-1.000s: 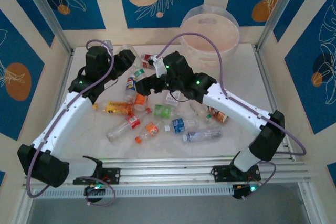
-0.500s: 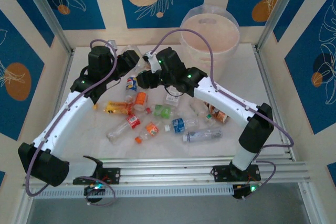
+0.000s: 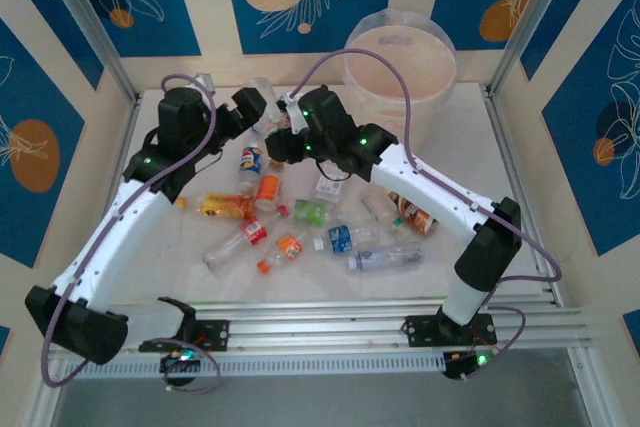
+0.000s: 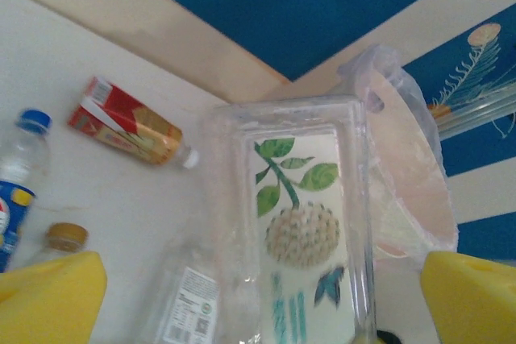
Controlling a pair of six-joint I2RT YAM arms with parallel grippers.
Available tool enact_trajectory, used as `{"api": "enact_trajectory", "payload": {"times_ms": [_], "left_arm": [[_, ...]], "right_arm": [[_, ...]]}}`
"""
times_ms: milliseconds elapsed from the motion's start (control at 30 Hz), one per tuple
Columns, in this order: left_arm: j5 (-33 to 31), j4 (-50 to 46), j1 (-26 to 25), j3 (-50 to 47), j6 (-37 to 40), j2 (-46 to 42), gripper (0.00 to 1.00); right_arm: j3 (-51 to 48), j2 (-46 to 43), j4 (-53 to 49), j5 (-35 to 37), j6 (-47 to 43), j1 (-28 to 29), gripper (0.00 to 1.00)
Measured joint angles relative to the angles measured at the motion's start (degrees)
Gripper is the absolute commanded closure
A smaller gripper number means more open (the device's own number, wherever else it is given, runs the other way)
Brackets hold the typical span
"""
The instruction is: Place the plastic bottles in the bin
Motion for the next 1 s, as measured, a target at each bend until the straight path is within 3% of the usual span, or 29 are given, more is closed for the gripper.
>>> {"api": "enact_trajectory", "payload": {"times_ms": [267,500,700,1000], "left_arm": [[-9.0,-3.6,0.1,0.0,5.8,-10.2,0.01],[-10.7,-6.0,0.2,-0.5,8.3,-9.4,0.00],[-9.9,-7.5,0.2,-1.5,9.1,-7.4,0.01],[-9.1,-9.0,0.4,-2.1,10.7,-6.1,0.00]], "right_arm": [[11.0,-0.4,-12.9,16.0,0.2,-2.5,0.99],[17.7,-1.5,-21.7,28.0,0.3,-9.4,0.99],[16.6,-2.6,-20.2,31.9,-2.0,-15.0,0.98],[15.0,-0.9,-13.2,36.3,-4.7,-18.1,0.98]]}}
